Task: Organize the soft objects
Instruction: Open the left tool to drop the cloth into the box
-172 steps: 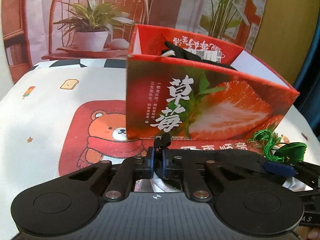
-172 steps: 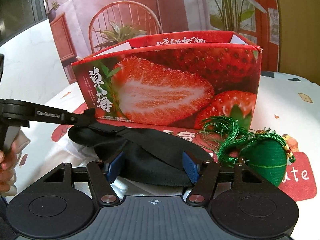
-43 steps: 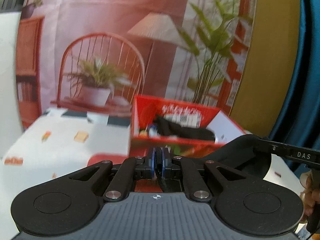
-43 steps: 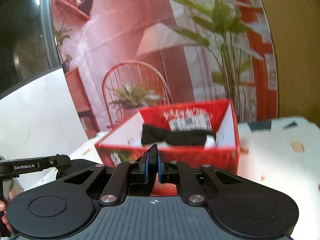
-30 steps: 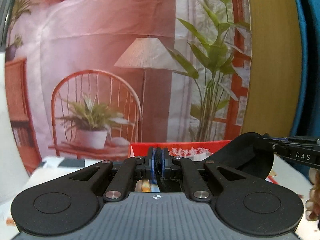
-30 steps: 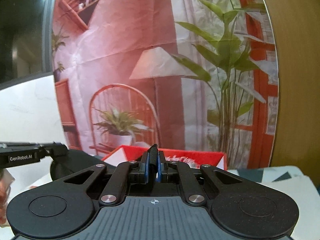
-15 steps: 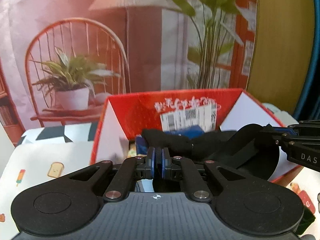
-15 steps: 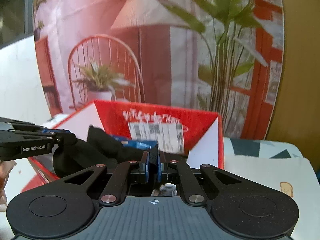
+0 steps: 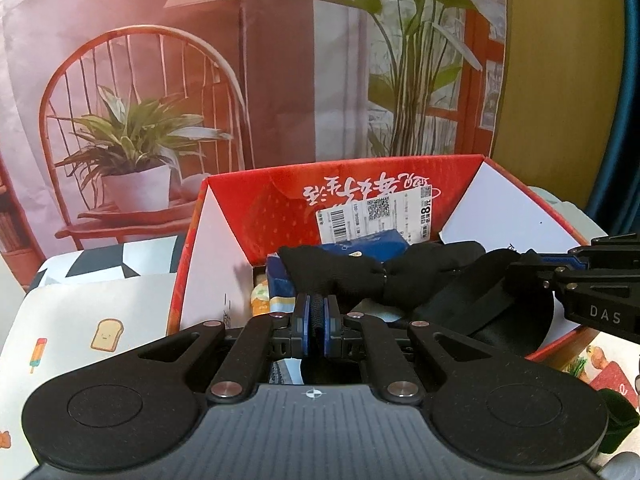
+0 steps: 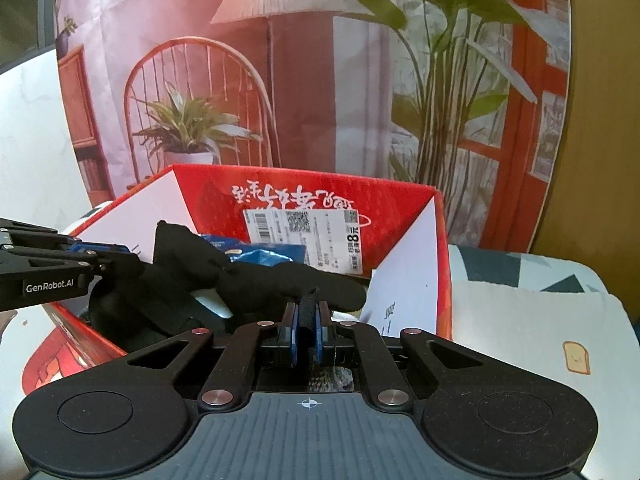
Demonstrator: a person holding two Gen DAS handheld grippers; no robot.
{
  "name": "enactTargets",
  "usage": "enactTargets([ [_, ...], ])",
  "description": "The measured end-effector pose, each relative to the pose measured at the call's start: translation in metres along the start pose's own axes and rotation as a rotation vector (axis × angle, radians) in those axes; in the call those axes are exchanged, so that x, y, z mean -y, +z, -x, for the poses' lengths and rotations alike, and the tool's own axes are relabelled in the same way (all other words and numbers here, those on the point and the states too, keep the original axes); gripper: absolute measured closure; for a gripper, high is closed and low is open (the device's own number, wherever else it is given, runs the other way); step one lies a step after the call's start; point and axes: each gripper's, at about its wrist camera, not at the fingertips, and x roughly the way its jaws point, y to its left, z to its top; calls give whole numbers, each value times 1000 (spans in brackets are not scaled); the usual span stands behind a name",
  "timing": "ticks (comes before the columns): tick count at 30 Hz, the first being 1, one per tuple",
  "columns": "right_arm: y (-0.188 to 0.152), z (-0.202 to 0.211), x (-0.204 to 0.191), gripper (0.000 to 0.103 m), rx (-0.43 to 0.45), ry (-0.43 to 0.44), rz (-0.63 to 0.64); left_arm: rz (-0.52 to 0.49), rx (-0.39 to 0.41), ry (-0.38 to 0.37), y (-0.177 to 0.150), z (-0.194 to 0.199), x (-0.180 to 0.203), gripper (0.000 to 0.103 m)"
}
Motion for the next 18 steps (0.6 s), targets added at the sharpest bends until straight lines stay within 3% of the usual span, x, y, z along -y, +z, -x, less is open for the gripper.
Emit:
enactTargets([
  [2, 0, 2, -1, 92, 2, -7, 6, -4, 9, -5, 3, 4, 1, 92],
  [4, 1, 5, 0, 85, 9, -12, 10, -15, 20, -10, 5, 9, 3, 84],
  [6, 3, 9, 0, 78, 22, -21, 10, -26, 36, -11, 7, 15, 5, 45],
  [8, 4, 13, -1, 64, 32, -33, 11, -32, 66, -12, 7, 23, 7, 30],
  [11, 5, 22, -3, 39, 56, -44, 16, -47, 81, -14, 8, 34, 12, 15],
  [12, 6, 24, -3, 36, 61, -46, 18, -53, 86, -12, 8, 38, 13, 9],
  [17, 5, 37, -8, 6, 78, -29, 13, -70, 85, -5, 2, 53, 17, 0],
  [18, 4, 39, -9, 4, 83, -26, 11, -71, 83, -3, 0, 56, 16, 0],
])
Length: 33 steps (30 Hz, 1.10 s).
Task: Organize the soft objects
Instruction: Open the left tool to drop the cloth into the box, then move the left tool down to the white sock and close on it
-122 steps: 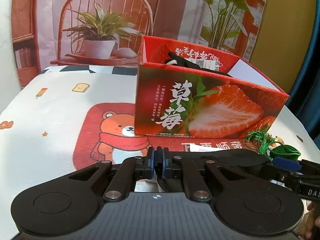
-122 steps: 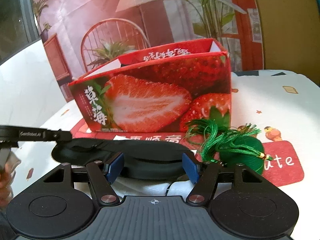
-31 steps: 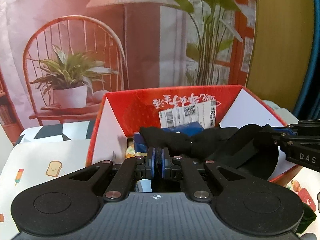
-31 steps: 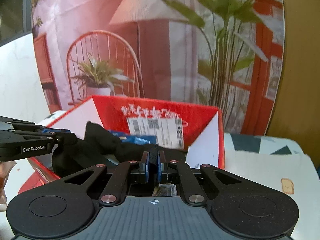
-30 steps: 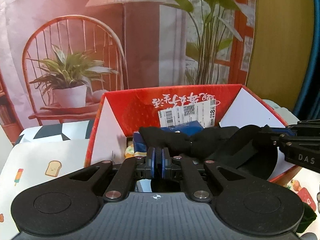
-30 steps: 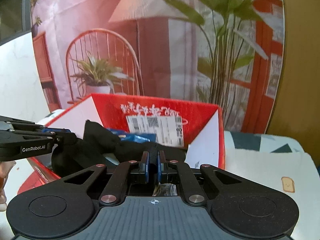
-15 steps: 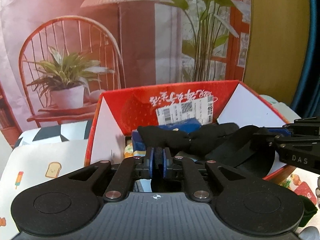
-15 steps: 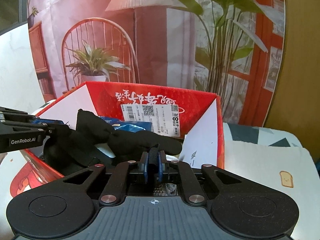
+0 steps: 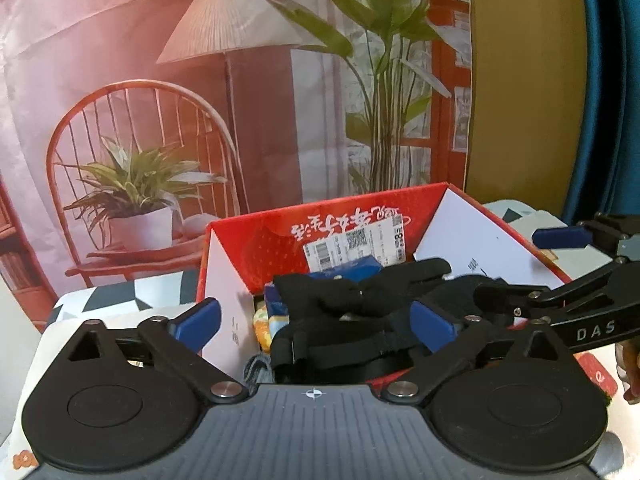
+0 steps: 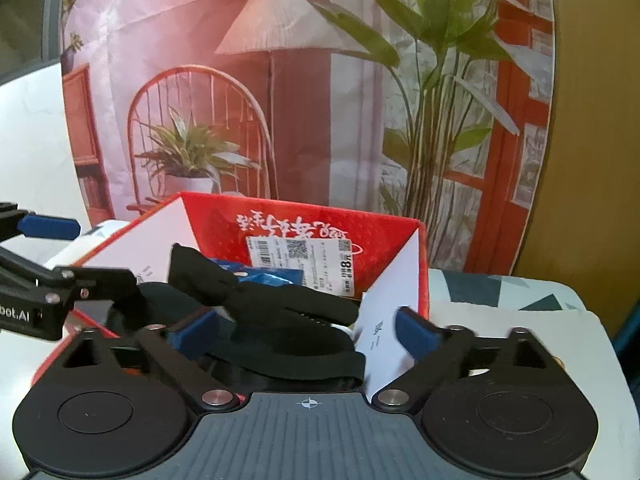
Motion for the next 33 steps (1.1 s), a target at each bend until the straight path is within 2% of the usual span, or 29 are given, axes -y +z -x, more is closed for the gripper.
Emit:
enactTargets([
  [1, -1, 2, -1, 1, 2, 2, -2, -3, -2, 2, -2, 3, 1, 0],
  [16, -26, 36, -15, 1, 12, 23, -29, 87, -14, 30, -41, 48, -12, 0],
  [33, -98, 73, -37, 1, 11, 67, -105, 204, -69, 41, -117, 74, -20, 0],
])
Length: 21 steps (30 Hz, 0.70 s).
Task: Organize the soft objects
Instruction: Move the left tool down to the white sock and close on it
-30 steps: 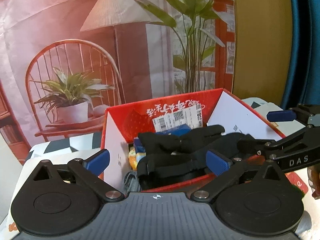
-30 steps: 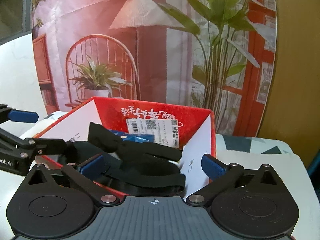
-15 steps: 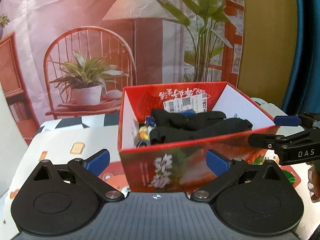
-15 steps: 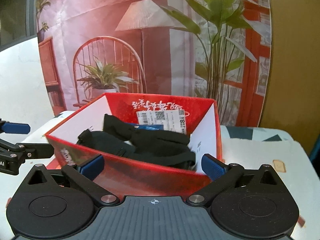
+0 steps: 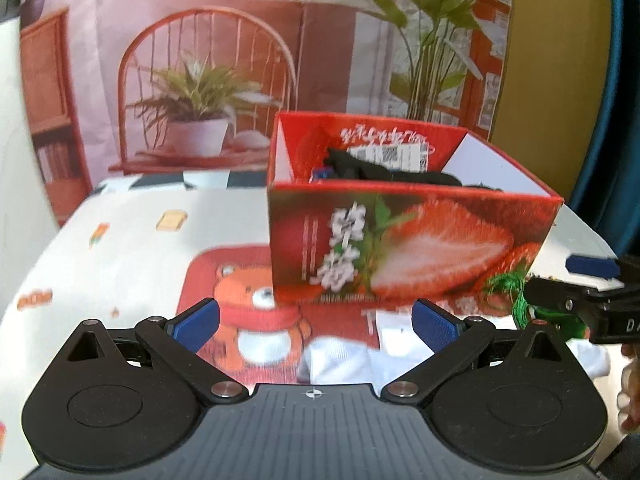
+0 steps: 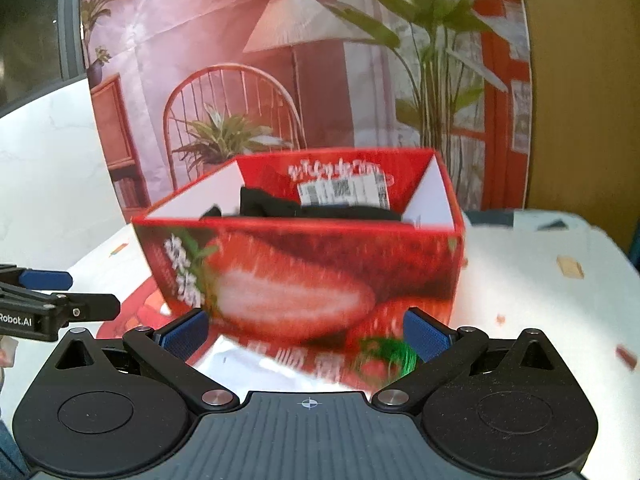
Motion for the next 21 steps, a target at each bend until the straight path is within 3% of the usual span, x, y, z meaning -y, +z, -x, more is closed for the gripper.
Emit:
enactTargets([
  [9, -46, 2, 0, 4, -69, -7, -30, 55, -38, -9, -29, -2, -10, 3],
  [15, -59, 4, -2, 15, -77, 3, -33, 71, -45, -41, -38, -7, -9, 19],
  [21, -61, 3, -4, 26, -83, 25, -29, 85, -65, -69, -32, -27, -9, 21],
])
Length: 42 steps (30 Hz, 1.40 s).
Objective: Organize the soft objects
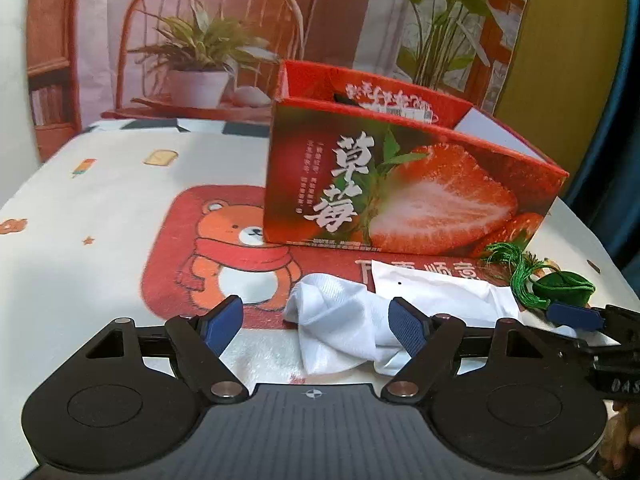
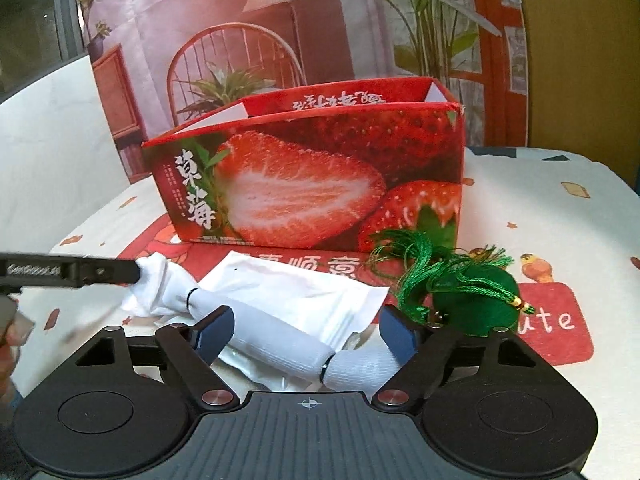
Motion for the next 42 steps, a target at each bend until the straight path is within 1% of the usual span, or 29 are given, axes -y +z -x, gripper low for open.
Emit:
enactTargets([
  [2, -1, -1, -1, 26, -4, 2, 7, 9, -17, -12, 2, -9, 0, 21],
  [5, -3, -2, -2, 27, -11, 6, 11, 21, -22, -26, 2, -17, 1, 22],
  [7, -4, -2, -2, 28, -14, 5, 16, 17, -17, -27, 0, -18, 2, 40],
  [8, -4, -3, -3, 28, -16, 4, 18, 8, -23, -20, -1, -19, 2, 62],
  [9, -4, -3, -3, 28, -18, 5, 20, 0, -29, -7, -3, -20, 2, 78],
  [10, -4, -4, -3, 28, -19, 5, 22, -1, -27, 5, -4, -20, 1, 83],
  [12, -5, -5, -4, 28, -22, 5, 25, 28, -21, -7, -7, -17, -6, 91],
  [16, -6, -6, -7, 32, -25, 14, 42, 41, -5, 39, -11, -11, -13, 92],
  [25, -5, -3, -17, 33, -7, 25, 93, 73, 21, 173, -19, 3, -27, 92],
  [29, -4, -2, -12, 33, -9, 10, 67, 115, 20, 208, -19, 7, -38, 92],
  [32, -5, -3, -9, 34, -25, 15, 53, 120, 16, 218, -20, 7, -38, 92],
  [33, -6, -4, -10, 36, -35, 17, 54, 113, 15, 222, -20, 7, -37, 92],
  [35, -8, -5, -10, 47, -52, 33, 51, 105, 13, 226, -20, 6, -35, 92],
  [36, -8, -5, -10, 50, -60, 42, 48, 106, 12, 225, -20, 6, -35, 92],
  [38, -9, -7, -11, 62, -73, 54, 51, 114, 10, 220, -21, 6, -35, 92],
  [39, -9, -7, -12, 64, -76, 61, 54, 117, 10, 218, -21, 7, -35, 92],
  [41, -9, -7, -14, 77, -78, 66, 61, 119, 10, 217, -21, 6, -35, 92],
  [42, -9, -7, -14, 80, -77, 63, 63, 120, 10, 215, -22, 6, -35, 92],
])
